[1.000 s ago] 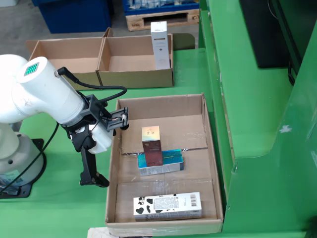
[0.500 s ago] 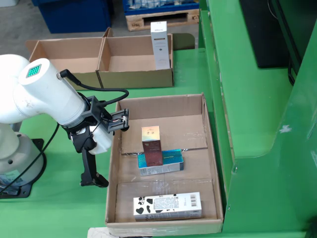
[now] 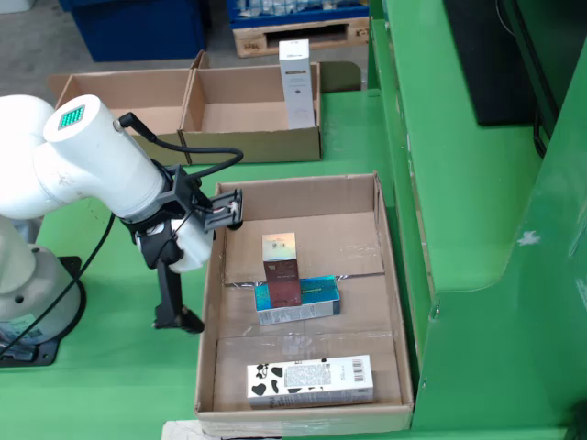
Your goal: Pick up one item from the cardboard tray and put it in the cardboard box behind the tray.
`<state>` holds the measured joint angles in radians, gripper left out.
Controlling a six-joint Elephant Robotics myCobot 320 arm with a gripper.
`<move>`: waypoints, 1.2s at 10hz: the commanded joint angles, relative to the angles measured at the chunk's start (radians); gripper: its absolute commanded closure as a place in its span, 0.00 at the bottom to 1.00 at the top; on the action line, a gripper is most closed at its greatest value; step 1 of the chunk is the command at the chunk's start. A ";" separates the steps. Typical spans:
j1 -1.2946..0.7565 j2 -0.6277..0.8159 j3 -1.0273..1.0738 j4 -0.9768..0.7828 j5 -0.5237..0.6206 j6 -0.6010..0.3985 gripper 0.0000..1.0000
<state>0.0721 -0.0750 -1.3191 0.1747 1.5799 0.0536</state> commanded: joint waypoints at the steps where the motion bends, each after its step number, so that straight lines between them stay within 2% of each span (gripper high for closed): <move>1: 0.088 0.004 0.059 -0.010 -0.028 0.070 0.00; 2: 0.088 0.004 0.059 -0.010 -0.028 0.070 0.00; 6: 0.224 -0.009 0.088 -0.038 -0.079 0.171 0.00; 12: 0.273 0.009 0.057 -0.023 -0.097 0.209 0.00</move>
<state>0.3344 -0.0981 -1.2854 0.1395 1.4909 0.2576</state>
